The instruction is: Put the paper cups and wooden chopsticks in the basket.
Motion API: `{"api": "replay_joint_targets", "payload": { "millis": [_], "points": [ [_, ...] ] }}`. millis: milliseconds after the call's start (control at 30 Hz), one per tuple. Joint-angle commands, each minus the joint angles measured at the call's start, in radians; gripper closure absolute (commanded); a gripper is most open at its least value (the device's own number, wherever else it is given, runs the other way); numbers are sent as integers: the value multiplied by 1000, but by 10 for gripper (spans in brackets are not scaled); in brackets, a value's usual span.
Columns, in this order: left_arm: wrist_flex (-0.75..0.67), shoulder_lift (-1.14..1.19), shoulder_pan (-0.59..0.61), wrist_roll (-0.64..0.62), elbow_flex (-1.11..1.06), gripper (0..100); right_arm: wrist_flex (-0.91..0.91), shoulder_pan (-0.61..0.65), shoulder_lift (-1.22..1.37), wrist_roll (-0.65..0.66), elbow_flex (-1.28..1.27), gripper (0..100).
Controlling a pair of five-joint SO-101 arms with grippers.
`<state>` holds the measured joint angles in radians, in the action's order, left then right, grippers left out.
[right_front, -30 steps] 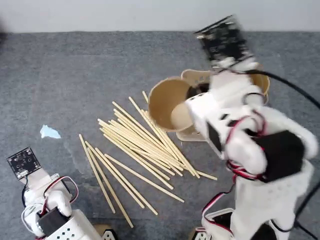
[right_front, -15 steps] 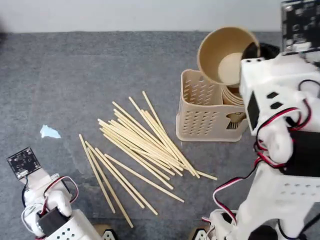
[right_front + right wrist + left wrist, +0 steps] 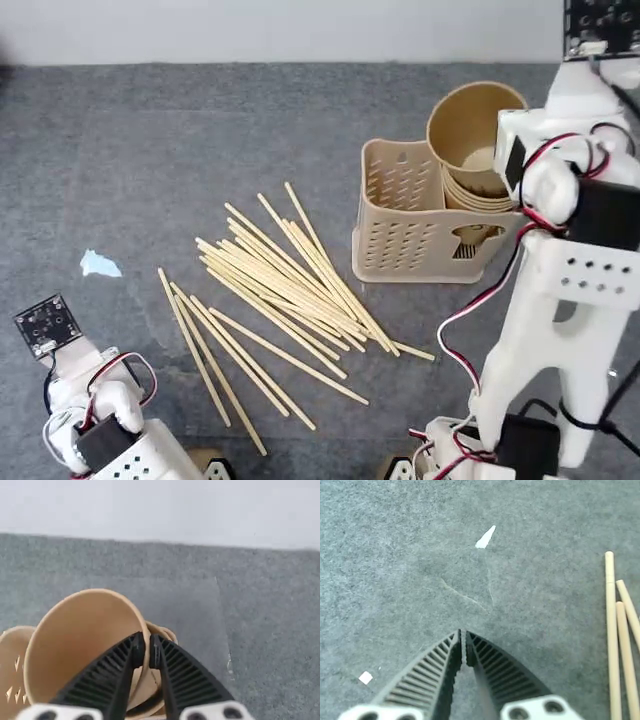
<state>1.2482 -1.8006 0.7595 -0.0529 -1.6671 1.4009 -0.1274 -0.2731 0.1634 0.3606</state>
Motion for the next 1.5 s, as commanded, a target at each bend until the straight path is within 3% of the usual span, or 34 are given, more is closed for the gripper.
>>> {"api": "replay_joint_targets", "payload": {
  "millis": [0,133,367,800,867,1000,1233,1467],
  "points": [
    [-21,-11,-5,11,5,987,7,-5,-2,0,-11,905],
    [-21,-11,-5,11,5,987,53,-1,-15,0,17,821],
    [-21,-11,-5,11,5,987,77,61,-88,-32,107,822],
    [-21,-11,-5,11,5,987,240,467,-90,-153,104,824],
    [-21,-11,-5,11,5,987,237,453,-67,-150,104,843],
    [-21,-11,-5,11,5,987,186,349,-33,-141,104,995],
    [-21,-11,-5,11,5,987,193,165,-28,-55,104,989],
    [-21,-11,-5,11,5,987,315,119,-36,-21,104,989]
  ]
}}
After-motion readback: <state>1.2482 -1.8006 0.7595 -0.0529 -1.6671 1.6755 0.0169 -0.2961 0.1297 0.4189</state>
